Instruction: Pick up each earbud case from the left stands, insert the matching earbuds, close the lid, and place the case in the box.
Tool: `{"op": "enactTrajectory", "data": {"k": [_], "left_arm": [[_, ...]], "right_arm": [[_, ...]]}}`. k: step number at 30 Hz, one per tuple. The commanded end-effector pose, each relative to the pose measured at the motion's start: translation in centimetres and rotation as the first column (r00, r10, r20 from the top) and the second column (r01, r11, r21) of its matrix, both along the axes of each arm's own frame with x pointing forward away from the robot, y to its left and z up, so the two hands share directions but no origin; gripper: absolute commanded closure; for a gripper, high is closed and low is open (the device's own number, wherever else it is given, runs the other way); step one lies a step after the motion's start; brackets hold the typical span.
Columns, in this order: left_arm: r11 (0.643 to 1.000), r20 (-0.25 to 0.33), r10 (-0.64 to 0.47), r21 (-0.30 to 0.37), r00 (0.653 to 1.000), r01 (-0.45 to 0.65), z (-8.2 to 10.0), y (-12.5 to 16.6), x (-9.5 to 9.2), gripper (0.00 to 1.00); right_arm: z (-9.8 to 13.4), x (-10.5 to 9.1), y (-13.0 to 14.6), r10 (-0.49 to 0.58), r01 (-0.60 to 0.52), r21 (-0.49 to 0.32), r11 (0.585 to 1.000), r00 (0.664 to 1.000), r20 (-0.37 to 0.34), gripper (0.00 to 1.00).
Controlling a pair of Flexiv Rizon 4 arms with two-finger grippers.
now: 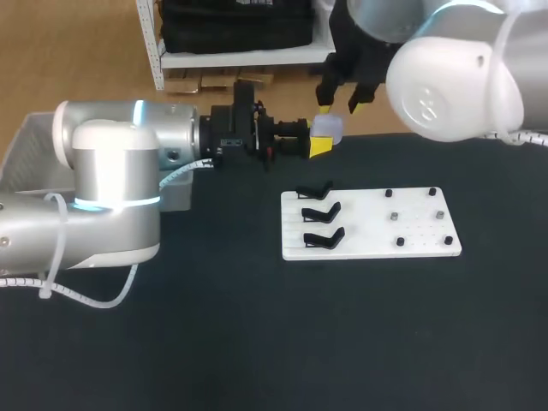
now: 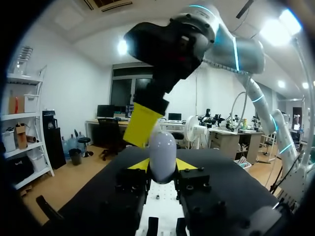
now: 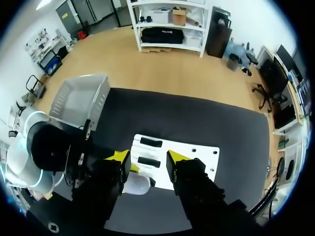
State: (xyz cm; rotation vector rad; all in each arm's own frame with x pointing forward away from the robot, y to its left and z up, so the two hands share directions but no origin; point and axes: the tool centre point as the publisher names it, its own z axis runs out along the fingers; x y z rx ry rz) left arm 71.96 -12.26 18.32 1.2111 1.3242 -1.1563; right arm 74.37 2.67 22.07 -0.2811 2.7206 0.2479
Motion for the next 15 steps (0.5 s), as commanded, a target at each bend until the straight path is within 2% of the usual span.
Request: {"op": "enactTrajectory", "data": {"k": [1,5,6,7,11,12,13,14,15], "left_arm": [[1.000,0.005,0.007,-0.006,1.000,-0.007,-0.1,0.0,-0.2,1.00],[1.000,0.005,0.007,-0.006,1.000,-0.007,-0.1,0.0,-0.2,1.00],[1.000,0.005,0.007,-0.006,1.000,-0.007,-0.1,0.0,-0.2,1.00],[1.000,0.005,0.007,-0.006,1.000,-0.007,-0.1,0.0,-0.2,1.00],[1.000,0.023,0.024,-0.020,0.999,-0.023,0.7,1.5,0.3,1.00],[0.999,0.024,0.032,-0.031,0.999,-0.031,0.9,2.0,0.4,1.00],[0.998,0.020,0.038,-0.051,0.999,-0.037,1.1,2.6,0.5,1.00],[0.997,0.022,0.045,-0.061,0.999,-0.043,1.3,3.2,0.7,1.00],[0.997,0.027,0.049,-0.068,0.998,-0.047,1.5,3.8,0.8,1.00]], "right_arm": [[-0.2,-0.5,-0.1,-0.003,0.003,0.008,1.000,1.000,0.006,0.54],[0.4,-0.1,-0.5,-0.036,0.035,0.042,0.998,0.999,0.040,0.52],[0.7,0.1,-0.8,-0.055,0.052,0.055,0.997,0.997,0.055,0.47],[1.0,0.3,-1.2,-0.075,0.070,0.068,0.995,0.995,0.067,0.33],[1.8,1.1,-3.3,-0.161,0.144,0.131,0.981,0.979,0.127,0.33],[1.9,1.3,-3.8,-0.184,0.165,0.140,0.976,0.973,0.137,0.27],[1.9,1.4,-4.3,-0.198,0.179,0.140,0.974,0.970,0.139,0.09],[1.7,1.4,-4.8,-0.214,0.194,0.137,0.971,0.966,0.145,0.00],[1.6,1.4,-5.3,-0.236,0.214,0.146,0.966,0.959,0.158,0.00]]}}
